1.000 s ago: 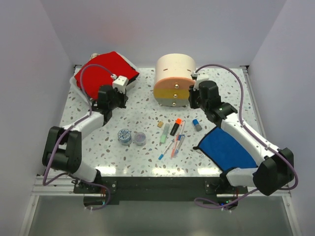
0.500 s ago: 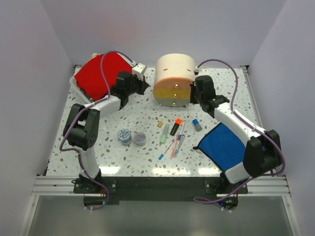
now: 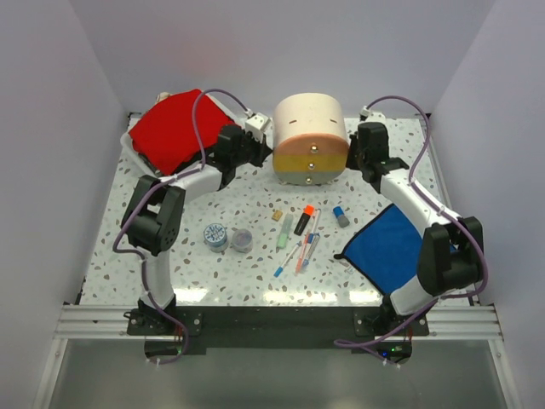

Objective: Sort the stationery into containers
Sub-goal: Move the storage box to the center of the board.

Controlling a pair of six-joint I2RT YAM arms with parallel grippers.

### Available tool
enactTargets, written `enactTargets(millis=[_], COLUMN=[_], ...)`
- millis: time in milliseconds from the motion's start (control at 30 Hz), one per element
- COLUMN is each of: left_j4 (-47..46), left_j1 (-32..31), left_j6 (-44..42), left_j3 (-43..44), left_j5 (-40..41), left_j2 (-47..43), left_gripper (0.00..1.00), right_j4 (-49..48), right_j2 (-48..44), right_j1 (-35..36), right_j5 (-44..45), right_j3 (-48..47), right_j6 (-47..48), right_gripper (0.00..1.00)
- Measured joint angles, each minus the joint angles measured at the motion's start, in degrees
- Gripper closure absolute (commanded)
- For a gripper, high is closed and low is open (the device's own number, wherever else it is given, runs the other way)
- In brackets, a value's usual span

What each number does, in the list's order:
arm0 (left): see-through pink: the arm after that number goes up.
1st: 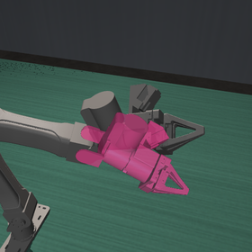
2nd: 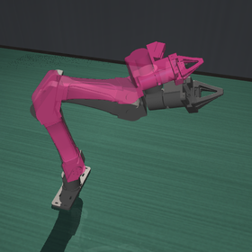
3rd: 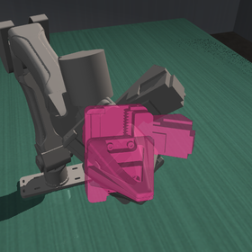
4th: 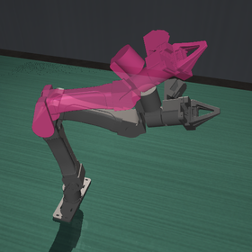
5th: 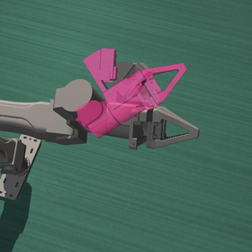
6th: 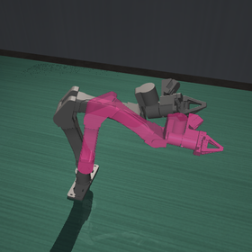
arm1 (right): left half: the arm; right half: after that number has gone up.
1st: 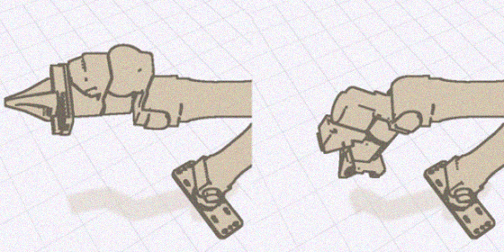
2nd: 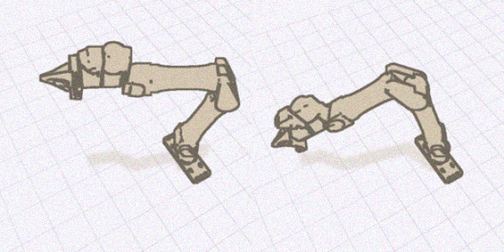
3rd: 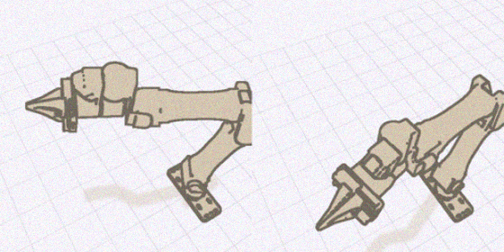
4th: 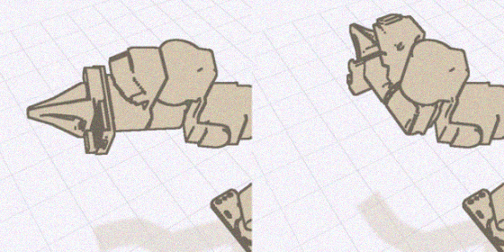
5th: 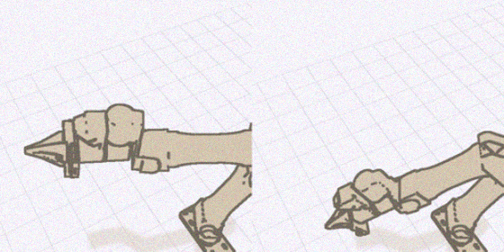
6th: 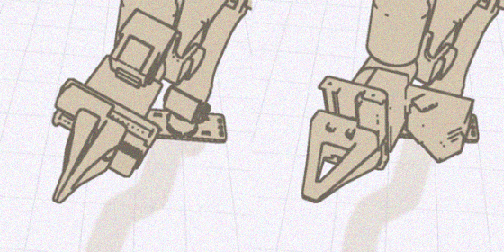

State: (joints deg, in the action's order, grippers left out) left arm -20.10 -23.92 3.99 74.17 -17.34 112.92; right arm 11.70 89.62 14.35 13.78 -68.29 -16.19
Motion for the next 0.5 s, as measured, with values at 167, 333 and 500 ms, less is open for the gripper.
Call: enactTargets(millis=[167,333,500], left_j4=[0.04,0.02,0.02], left_j1=[-0.2,-0.83,-2.51], left_j6=[0.31,1.44,1.64], left_j3=[0.0,0.0,0.0], left_j5=[0.11,0.07,-0.09], left_j2=[0.0,0.0,0.0], left_gripper=[1.0,1.0,1.0], right_j4=[1.05,1.16,1.18], right_j2=[-0.15,-0.9,-0.94], right_j1=[-0.22,-0.15,-0.11], right_j5=[-0.96,-1.51,-3.13], right_j3=[-0.31,-0.09,0.07], right_j6=[-0.02,0.24,0.35], right_gripper=[1.0,1.0,1.0])
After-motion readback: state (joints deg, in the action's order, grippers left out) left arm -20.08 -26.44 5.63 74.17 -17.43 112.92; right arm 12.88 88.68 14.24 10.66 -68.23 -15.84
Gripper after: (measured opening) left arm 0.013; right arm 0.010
